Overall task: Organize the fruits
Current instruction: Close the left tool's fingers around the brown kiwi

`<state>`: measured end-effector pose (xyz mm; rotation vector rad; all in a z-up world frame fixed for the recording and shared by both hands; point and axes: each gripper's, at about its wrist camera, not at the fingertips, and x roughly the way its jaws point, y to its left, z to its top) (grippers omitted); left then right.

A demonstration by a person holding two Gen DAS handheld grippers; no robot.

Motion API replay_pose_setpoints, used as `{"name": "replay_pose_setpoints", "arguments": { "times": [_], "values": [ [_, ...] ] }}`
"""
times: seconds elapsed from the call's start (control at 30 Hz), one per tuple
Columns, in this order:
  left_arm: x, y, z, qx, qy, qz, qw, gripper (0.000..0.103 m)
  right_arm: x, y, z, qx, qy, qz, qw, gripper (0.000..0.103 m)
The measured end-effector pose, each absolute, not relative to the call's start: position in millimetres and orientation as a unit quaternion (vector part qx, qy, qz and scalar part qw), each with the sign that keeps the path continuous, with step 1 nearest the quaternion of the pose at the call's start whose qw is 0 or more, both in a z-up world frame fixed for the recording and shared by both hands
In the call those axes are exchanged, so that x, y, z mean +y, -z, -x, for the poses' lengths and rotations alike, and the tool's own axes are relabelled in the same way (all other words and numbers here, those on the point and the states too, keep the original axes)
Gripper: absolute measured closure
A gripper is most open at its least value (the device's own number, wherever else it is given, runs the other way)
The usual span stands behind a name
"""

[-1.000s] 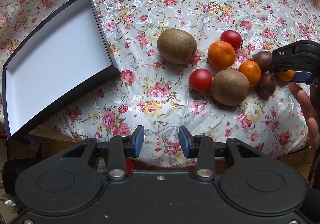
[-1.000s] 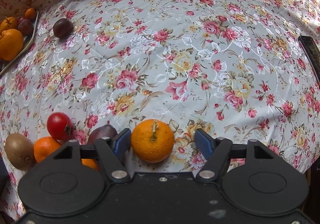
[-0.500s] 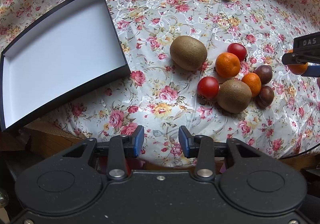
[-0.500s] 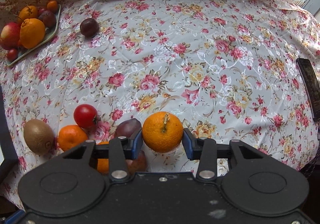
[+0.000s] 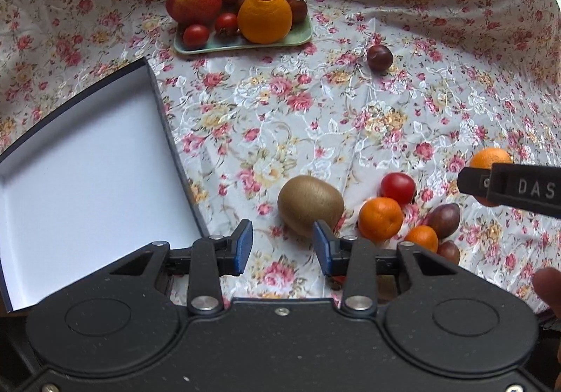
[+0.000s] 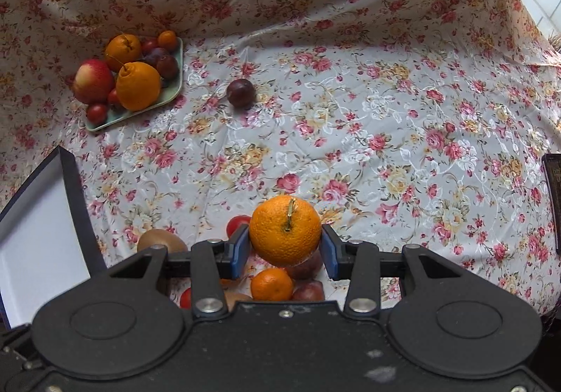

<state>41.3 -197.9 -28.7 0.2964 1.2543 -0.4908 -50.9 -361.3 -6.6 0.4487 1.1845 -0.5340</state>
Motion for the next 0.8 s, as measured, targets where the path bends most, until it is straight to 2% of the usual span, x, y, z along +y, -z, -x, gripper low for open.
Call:
{"name": "replay_pose_setpoints", "arguments": {
  "times": [0.53, 0.8],
  "values": [
    [-225, 62, -64, 0.618, 0.216, -0.086, 0.751, 0.055, -370, 4, 53, 0.535, 0.266, -0.234, 0.767, 0.06],
    [-231, 72, -66, 0.621, 0.179, -0.085, 0.758, 0.048, -373, 0, 58, 0.526, 0.269, -0.244, 0.769, 0.06]
  ]
}}
